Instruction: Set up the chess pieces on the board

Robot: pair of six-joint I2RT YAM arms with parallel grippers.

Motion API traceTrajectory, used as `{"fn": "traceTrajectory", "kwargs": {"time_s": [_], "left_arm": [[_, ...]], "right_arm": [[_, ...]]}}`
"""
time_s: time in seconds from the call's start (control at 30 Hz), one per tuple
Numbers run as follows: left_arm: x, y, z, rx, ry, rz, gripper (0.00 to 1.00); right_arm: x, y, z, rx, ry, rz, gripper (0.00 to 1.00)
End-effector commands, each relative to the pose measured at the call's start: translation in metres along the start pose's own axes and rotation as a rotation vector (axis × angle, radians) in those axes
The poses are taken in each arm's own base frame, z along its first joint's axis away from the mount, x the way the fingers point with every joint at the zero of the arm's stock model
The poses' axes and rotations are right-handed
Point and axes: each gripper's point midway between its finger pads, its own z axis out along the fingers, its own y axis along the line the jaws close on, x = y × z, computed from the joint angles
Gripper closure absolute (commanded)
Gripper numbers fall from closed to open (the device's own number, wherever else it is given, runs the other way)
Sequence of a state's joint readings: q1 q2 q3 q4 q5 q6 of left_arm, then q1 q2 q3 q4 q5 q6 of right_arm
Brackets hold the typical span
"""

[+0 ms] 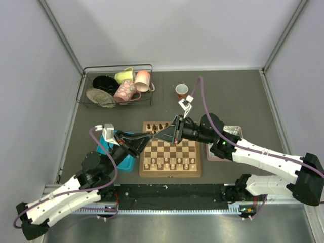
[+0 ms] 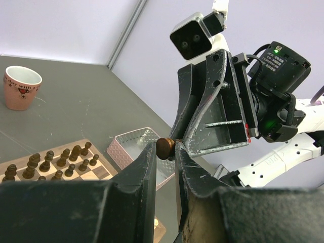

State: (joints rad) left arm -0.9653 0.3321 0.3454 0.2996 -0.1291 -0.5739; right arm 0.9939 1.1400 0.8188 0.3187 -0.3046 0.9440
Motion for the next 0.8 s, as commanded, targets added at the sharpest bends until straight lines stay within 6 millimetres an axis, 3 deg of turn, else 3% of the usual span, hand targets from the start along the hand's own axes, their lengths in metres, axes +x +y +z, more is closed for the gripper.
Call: {"fn": "traceTrajectory", "kwargs": {"time_s": [0.0,0.03,0.13,0.3,0.6,0.7,0.77], "left_arm": [[-0.0082,-0.0051,0.0009,0.02,-0.039,-0.011,0.82],[-0.0077,-0.0048,0.0006,0.019,-0.038,-0.012,0.82],[-0.0089,-0.0047,-0.0001,0.018,-0.042,-0.009,0.82],[-0.0091,-0.0048,-0.0007,0.018,-0.042,-0.011,0.82],[-0.0057,-0.0023,-0.0021,0.012,-0.036,-0.016,0.81],[-0.005,-0.0004,-0.003,0.004,-0.037,-0.022,0.74],[-0.0031,0.0037,-0.004,-0.016,-0.032,-0.027,0.62]], "right_arm": [[-0.0144,0.0291,0.0003,-0.08,-0.044,-0.036,0.81],[-0.0151,0.0295,-0.0002,-0.079,-0.047,-0.036,0.75],[-0.0167,0.0296,-0.0016,-0.075,-0.056,-0.039,0.71],[-0.0176,0.0297,-0.0034,-0.07,-0.06,-0.048,0.71],[-0.0172,0.0279,-0.003,-0.066,-0.061,-0.048,0.9],[-0.0163,0.024,-0.0022,-0.053,-0.061,-0.046,1.0],[-0.0152,0.0206,-0.0012,-0.041,-0.056,-0.041,1.0]]}}
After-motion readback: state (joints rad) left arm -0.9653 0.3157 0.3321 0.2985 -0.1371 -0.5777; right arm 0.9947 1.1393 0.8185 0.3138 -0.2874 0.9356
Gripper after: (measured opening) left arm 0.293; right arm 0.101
